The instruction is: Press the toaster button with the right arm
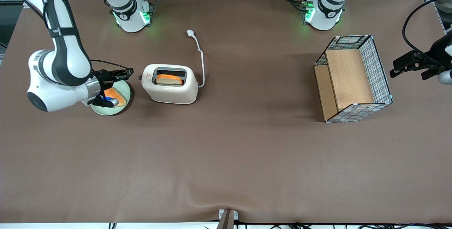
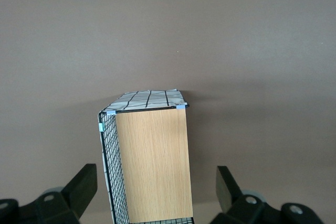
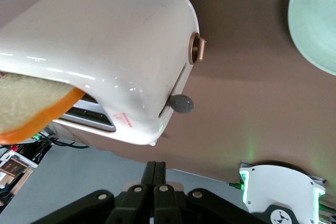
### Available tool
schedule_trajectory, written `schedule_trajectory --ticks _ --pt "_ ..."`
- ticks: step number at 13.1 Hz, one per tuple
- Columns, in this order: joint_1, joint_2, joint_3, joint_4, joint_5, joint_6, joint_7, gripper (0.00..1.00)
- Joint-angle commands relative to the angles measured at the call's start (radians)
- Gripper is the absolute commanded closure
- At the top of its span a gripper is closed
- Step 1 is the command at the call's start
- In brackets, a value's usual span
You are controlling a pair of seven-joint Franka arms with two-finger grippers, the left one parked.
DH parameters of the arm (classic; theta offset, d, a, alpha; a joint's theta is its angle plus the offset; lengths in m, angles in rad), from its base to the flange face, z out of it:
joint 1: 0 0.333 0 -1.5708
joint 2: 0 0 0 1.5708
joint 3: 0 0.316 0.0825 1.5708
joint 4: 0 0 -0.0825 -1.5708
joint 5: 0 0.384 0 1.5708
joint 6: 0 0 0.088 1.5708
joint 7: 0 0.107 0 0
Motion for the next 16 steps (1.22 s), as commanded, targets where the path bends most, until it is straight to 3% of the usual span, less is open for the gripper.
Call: schedule_trajectory --ticks 1,9,16 --pt "-0.002 0.001 -0.005 -0.031 0.033 0.032 -0.023 1.00" --pt "-0.111 0.006 -0.005 -0.091 0.131 0.069 -0.210 1.00" --pt "-0.141 -0.002 -0.005 -0.169 0.228 0.126 -0.336 1.00"
